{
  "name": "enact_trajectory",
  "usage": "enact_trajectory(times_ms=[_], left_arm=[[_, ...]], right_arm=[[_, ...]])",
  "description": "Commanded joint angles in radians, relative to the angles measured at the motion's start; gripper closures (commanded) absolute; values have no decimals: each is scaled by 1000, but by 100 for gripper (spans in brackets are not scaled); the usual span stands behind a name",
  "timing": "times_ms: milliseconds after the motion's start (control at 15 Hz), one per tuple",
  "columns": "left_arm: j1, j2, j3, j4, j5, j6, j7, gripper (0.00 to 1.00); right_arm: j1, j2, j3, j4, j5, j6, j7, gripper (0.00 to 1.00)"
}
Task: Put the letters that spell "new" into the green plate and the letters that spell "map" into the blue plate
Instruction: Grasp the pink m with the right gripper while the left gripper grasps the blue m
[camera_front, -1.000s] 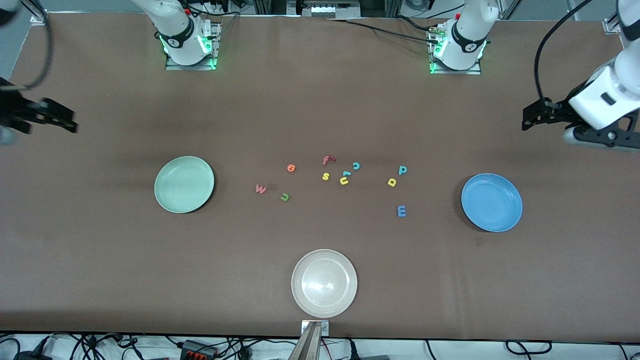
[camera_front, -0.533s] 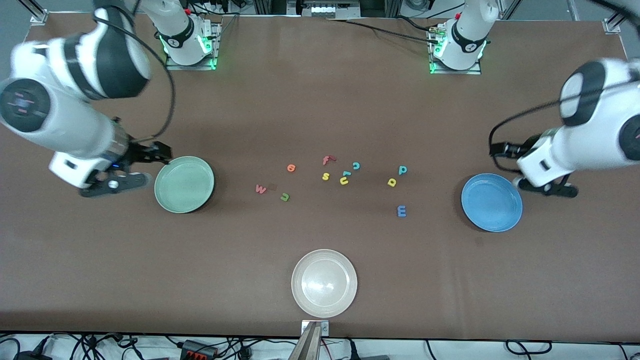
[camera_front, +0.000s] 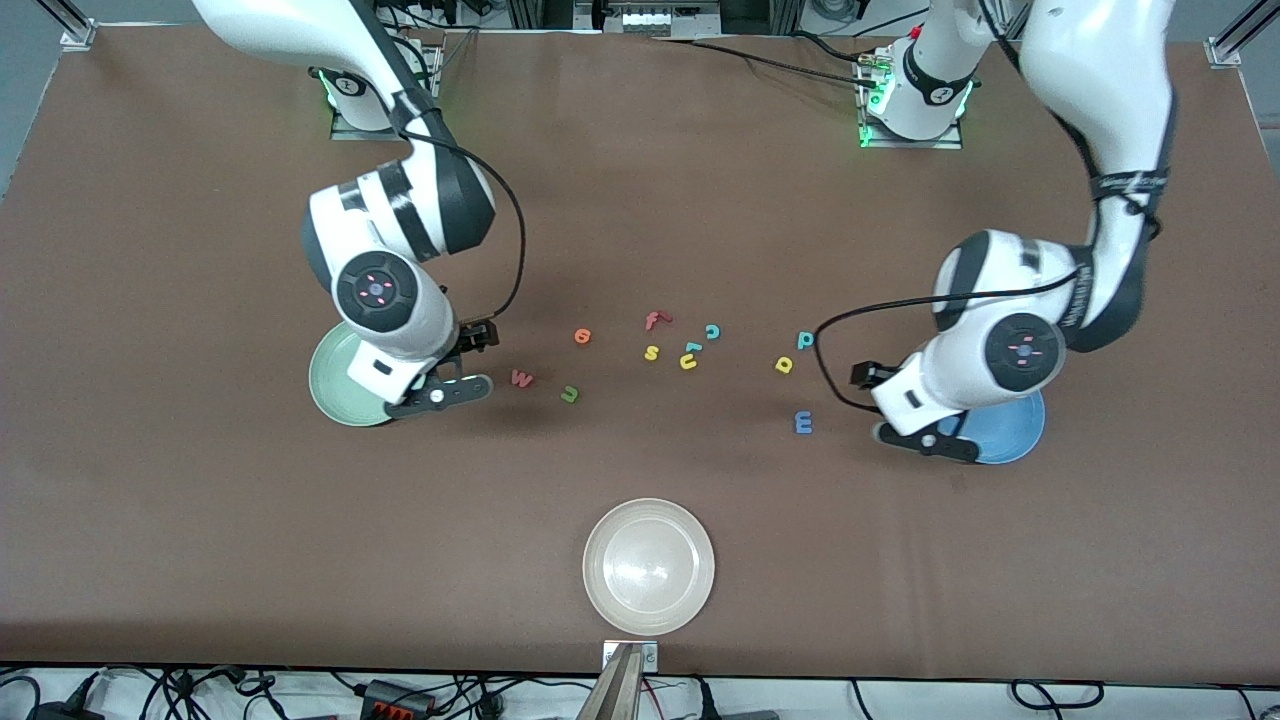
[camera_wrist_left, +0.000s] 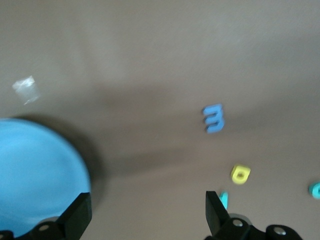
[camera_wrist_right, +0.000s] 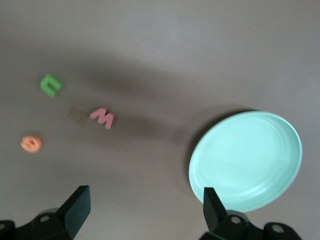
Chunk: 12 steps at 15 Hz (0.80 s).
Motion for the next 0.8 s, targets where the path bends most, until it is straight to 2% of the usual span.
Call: enact_trajectory(times_ms=[0,133,267,333,400,467,600,733], left_arm=[[-31,63,10,34,-17,77,-10,0],[-69,106,10,34,-19,94,-63,0],[-88,132,10,31,-11,178,-117,0],[-92,149,10,31,-11,201,-122,0],[-103,162,10,32,-9,216,-122,0],[-115,175,10,26,-11,256,-122,0],[-126,190,12,17,-9,318,-148,0],[-128,202,13,17,-9,319,-149,16]], right_arm=[[7,30,-9,-2,8,2,-219,0],[7,52,-7,-2,23,6,-308,0],[8,70,-7,-2,68,29,-313,0],[17,76,-7,-2,78,56,-313,4],[31,92,-7,-2,78,83,-313,14],[34,105,-7,-2,80,112,-313,18],[37,138,-7,-2,80,156,-313,22],[53,162,-7,-2,82,199,-312,23]])
